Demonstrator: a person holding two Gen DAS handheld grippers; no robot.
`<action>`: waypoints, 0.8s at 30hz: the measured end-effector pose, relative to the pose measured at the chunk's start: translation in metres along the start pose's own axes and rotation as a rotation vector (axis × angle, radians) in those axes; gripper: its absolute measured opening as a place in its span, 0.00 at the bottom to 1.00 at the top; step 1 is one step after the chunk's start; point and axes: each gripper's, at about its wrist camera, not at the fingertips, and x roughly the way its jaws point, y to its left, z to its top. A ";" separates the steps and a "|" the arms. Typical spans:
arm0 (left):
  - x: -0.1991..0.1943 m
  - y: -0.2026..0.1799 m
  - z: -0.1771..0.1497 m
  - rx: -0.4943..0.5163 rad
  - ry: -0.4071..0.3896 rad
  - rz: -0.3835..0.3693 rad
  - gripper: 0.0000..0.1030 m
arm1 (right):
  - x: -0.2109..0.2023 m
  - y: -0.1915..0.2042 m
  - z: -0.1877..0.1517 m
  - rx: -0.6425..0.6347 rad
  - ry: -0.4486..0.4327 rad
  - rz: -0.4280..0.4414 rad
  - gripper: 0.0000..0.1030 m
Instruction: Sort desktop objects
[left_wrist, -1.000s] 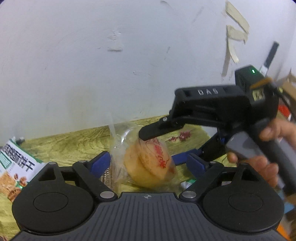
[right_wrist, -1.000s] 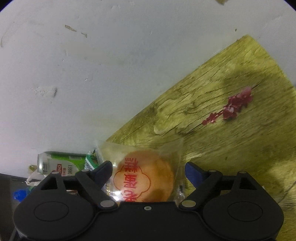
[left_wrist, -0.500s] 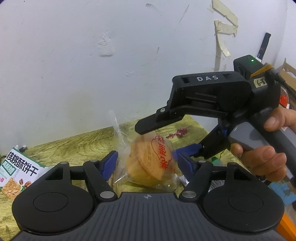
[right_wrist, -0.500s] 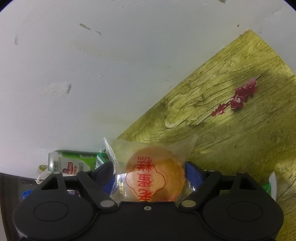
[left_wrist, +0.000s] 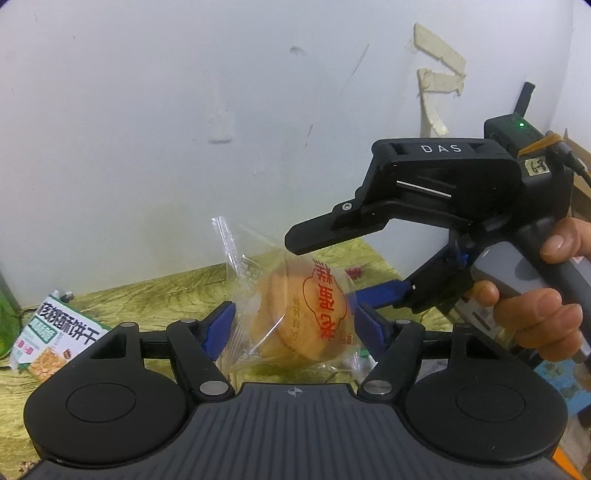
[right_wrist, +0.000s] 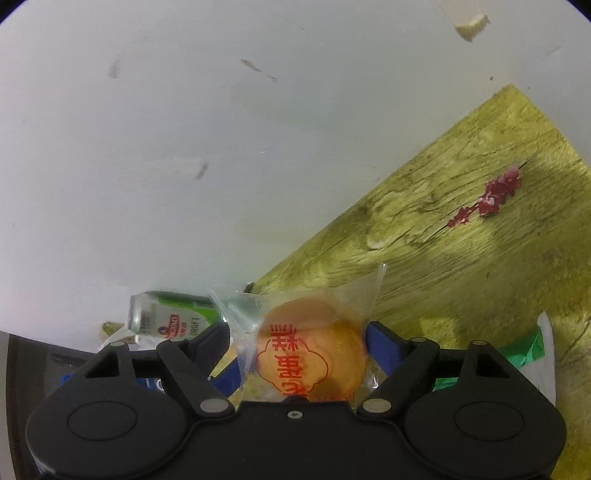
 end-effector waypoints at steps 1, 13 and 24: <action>-0.004 -0.001 0.001 0.000 -0.005 0.000 0.68 | -0.002 0.003 -0.003 -0.005 -0.003 0.001 0.78; -0.072 -0.026 -0.001 0.013 -0.055 0.003 0.68 | -0.046 0.043 -0.042 -0.071 -0.038 0.026 0.78; -0.147 -0.055 -0.027 0.001 -0.092 -0.006 0.69 | -0.099 0.081 -0.105 -0.144 -0.056 0.029 0.78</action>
